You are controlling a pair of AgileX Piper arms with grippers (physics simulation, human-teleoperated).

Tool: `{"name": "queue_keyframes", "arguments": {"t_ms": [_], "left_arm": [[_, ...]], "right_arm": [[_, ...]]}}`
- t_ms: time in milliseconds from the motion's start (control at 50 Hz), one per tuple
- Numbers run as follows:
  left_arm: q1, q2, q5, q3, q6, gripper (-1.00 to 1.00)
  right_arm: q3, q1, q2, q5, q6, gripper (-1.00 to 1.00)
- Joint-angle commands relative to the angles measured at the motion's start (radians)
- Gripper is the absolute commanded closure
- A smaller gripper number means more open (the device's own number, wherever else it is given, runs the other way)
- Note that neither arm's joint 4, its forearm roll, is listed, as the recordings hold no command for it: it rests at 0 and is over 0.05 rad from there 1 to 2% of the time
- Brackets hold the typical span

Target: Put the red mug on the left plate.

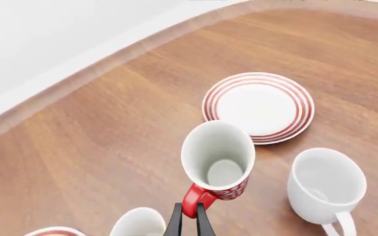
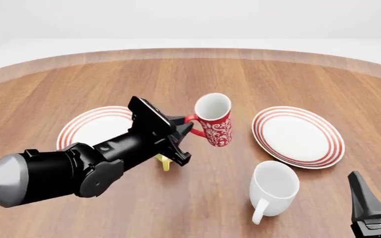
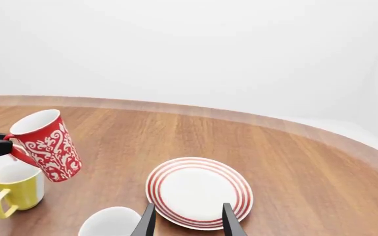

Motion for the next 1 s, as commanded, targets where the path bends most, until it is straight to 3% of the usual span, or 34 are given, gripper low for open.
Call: {"name": "queue_keyframes", "arguments": {"t_ms": [20,1000], "left_arm": [[0.005,-0.016,-0.003,0.003,0.006,1.00],[0.069,-0.090,-0.032,0.049,-0.010,1.00]], "right_arm": [[-0.001,0.000,0.000,0.001,0.000,-1.00],[0.006,0.001,0.000,-0.008,-0.012,-1.00]]}}
